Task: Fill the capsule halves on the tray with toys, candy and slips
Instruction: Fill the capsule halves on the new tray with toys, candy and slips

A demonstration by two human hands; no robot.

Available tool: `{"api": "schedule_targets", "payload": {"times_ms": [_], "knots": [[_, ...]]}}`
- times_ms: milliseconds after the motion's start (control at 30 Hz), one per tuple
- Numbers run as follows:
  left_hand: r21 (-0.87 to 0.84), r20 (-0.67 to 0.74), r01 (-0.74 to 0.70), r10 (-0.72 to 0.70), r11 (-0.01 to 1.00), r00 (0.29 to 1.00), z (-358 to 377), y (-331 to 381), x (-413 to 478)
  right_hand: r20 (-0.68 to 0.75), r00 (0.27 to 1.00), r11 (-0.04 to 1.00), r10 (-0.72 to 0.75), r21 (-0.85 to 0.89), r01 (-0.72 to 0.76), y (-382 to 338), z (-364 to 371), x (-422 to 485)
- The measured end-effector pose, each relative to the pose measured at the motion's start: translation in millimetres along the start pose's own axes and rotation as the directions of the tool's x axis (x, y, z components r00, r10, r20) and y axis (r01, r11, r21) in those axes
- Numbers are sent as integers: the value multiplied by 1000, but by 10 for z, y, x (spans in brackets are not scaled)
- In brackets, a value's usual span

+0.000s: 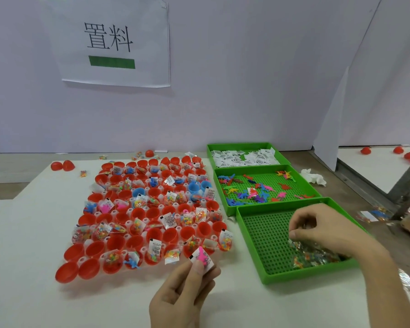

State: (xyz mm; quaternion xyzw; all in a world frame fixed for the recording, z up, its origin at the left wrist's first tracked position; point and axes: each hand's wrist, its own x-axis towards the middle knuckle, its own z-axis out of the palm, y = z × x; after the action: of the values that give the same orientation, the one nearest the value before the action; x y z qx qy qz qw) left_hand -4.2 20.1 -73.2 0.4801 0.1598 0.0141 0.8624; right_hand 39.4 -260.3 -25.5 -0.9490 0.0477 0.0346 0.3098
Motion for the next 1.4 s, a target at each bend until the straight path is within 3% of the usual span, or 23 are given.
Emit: {"api": "schedule_targets", "payload": {"times_ms": [67, 233, 300, 400, 500, 600, 733, 900, 967, 1100, 1400], "knots": [[-4, 2, 10, -10, 1000, 1000, 1, 15, -3, -24, 1000, 1000, -3, 0, 3, 30, -16, -16], [-12, 14, 18, -18, 1000, 1000, -8, 40, -24, 125, 991, 999, 41, -3, -41, 20, -14, -36], [-9, 14, 23, -23, 1000, 1000, -3, 46, -26, 76, 997, 1000, 2, -29, 0, -12, 16, -17], [-11, 6, 10, -10, 1000, 1000, -12, 60, -25, -129, 987, 995, -97, -34, 93, -59, 51, 11], [-12, 10, -7, 7, 1000, 1000, -15, 64, -33, -252, 948, 969, -196, 101, 227, -188, 97, 11], [-21, 14, -5, 5, 1000, 1000, -10, 68, -38, -238, 929, 897, -282, 279, 344, -422, 232, 7], [-22, 23, 31, -31, 999, 999, -23, 78, -48, -239, 905, 818, -352, 392, 422, -684, 412, -16], [5, 57, 48, -48, 999, 997, -28, 92, -74, 4, 871, 587, -491, 741, 327, -921, 616, -141], [16, 51, 31, -32, 999, 998, -34, 94, -70, 55, 851, 594, -522, 740, 316, -1011, 750, -162], [48, 63, -12, 9, 999, 998, -53, 73, -46, 9, 883, 657, -470, 671, 343, -1078, 879, -148], [172, 119, -90, 70, 981, 990, -68, 24, -40, 56, 850, 707, -525, 584, 398, -1044, 839, -142]]}}
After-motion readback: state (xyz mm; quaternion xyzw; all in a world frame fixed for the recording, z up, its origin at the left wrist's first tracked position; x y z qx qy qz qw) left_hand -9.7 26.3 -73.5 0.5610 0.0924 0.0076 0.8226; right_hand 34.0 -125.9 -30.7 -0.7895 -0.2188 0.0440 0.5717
